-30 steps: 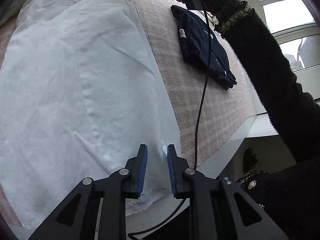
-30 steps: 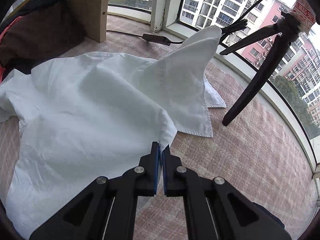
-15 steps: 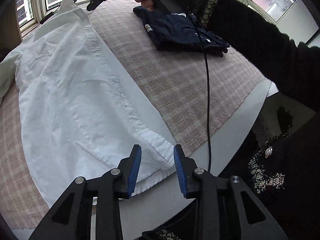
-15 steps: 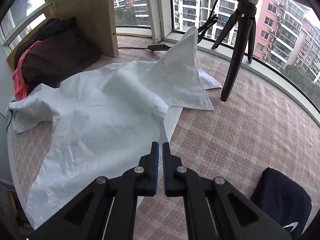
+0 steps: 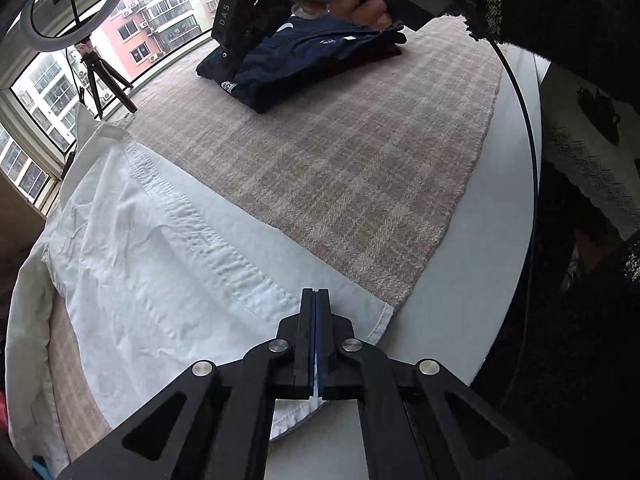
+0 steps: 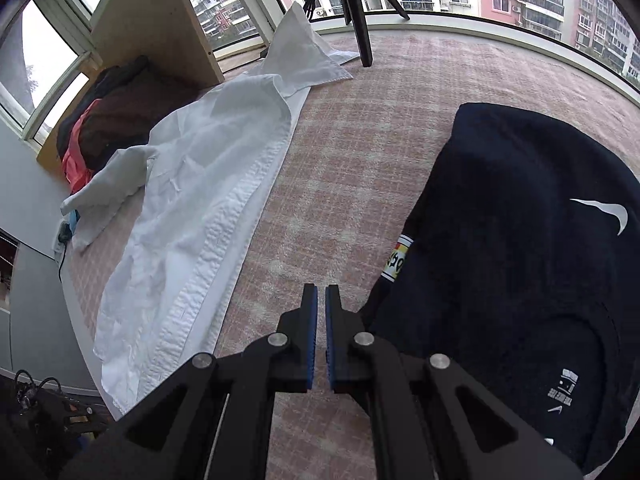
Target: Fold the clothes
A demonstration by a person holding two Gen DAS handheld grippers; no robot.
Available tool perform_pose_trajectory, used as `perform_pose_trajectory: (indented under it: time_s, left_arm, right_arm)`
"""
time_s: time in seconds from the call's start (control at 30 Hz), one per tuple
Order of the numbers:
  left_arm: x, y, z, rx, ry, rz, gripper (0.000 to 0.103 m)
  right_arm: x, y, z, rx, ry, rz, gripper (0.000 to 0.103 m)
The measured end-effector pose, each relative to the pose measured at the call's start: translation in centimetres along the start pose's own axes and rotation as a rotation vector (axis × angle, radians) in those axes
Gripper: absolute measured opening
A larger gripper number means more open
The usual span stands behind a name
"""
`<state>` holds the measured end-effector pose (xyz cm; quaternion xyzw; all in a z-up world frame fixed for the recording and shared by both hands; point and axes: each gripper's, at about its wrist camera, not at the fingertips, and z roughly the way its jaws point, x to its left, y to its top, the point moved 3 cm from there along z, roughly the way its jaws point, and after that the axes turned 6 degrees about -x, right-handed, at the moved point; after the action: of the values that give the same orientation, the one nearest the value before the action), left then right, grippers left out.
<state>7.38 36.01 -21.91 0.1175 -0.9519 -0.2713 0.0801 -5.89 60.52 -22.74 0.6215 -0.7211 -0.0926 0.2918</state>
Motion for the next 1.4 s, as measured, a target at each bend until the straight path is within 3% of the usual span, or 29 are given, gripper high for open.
perform_pose_trajectory:
  time_s: [0.17, 0.3, 0.33, 0.43, 0.47, 0.6, 0.63, 0.67, 0.7, 0.8, 0.9, 0.97, 1.03, 1.1, 1.2, 1.27, 1.33, 1.4]
  left_arm:
    - [1.4, 0.8, -2.8, -0.085, -0.071, -0.118, 0.000]
    - [0.9, -0.2, -3.3, -0.059, -0.054, -0.076, 0.001]
    - [0.6, -0.5, -3.3, -0.049, -0.047, -0.058, 0.005]
    - [-1.1, -1.0, -2.7, -0.031, 0.025, 0.062, 0.040]
    - [-1.7, -1.2, -2.5, -0.025, 0.050, 0.103, 0.042]
    - [-2.5, -1.1, -1.2, -0.012, 0.109, 0.215, 0.043]
    - [-2.4, -1.1, -0.7, -0.003, 0.130, 0.232, 0.034]
    - [-2.0, -1.2, -0.3, 0.009, 0.140, 0.234, 0.017]
    - [-1.3, -1.1, -0.1, 0.008, 0.134, 0.213, 0.009]
    - [0.4, -0.8, -0.3, -0.013, 0.101, 0.138, 0.008]
    - [1.0, 0.1, -2.2, -0.077, 0.003, 0.041, 0.008]
    - [1.0, 0.6, -3.5, -0.131, -0.115, -0.024, 0.008]
    - [0.7, 0.8, -3.5, -0.141, -0.178, -0.053, 0.008]
    - [0.1, 0.4, -2.2, -0.106, -0.124, -0.005, 0.012]
    - [0.3, -0.7, -1.9, -0.024, -0.065, -0.018, 0.013]
    - [1.8, -1.9, -3.7, -0.041, -0.076, -0.096, 0.027]
    - [4.4, -3.8, -5.6, -0.060, -0.043, -0.208, 0.040]
    - [7.9, -6.4, -7.0, -0.045, 0.018, -0.361, 0.039]
  right_arm:
    - [0.3, -0.5, -1.2, -0.018, 0.014, -0.003, 0.004]
    - [2.3, -1.3, -1.1, 0.005, 0.090, -0.020, 0.005]
    - [3.1, -1.8, -1.1, 0.013, 0.105, -0.036, 0.005]
    - [5.1, -3.1, -1.0, 0.038, 0.109, -0.088, 0.005]
    - [5.5, -3.6, -0.8, 0.049, 0.118, -0.093, 0.005]
    - [5.9, -4.4, -0.3, 0.069, 0.142, -0.064, 0.005]
    - [5.9, -4.5, -0.2, 0.070, 0.140, -0.058, 0.005]
    - [5.8, -4.5, -0.2, 0.072, 0.138, -0.051, 0.005]
    - [5.9, -4.5, -0.3, 0.069, 0.138, -0.049, 0.005]
    - [5.9, -4.3, -0.9, 0.055, 0.126, -0.056, 0.005]
    - [5.9, -3.9, -1.4, 0.045, 0.121, -0.050, 0.005]
    - [6.2, -3.6, -1.5, 0.040, 0.124, -0.051, 0.005]
    - [6.8, -3.2, -1.3, 0.037, 0.134, -0.062, 0.005]
    - [7.5, -3.1, -0.7, 0.041, 0.146, -0.073, 0.005]
    - [9.4, -3.3, 0.6, 0.057, 0.179, -0.113, 0.005]
    - [10.8, -3.5, 1.5, 0.059, 0.190, -0.153, 0.005]
    - [12.1, -3.8, 2.7, 0.066, 0.231, -0.174, 0.005]
    - [13.4, -4.4, 4.2, 0.108, 0.247, -0.208, 0.005]
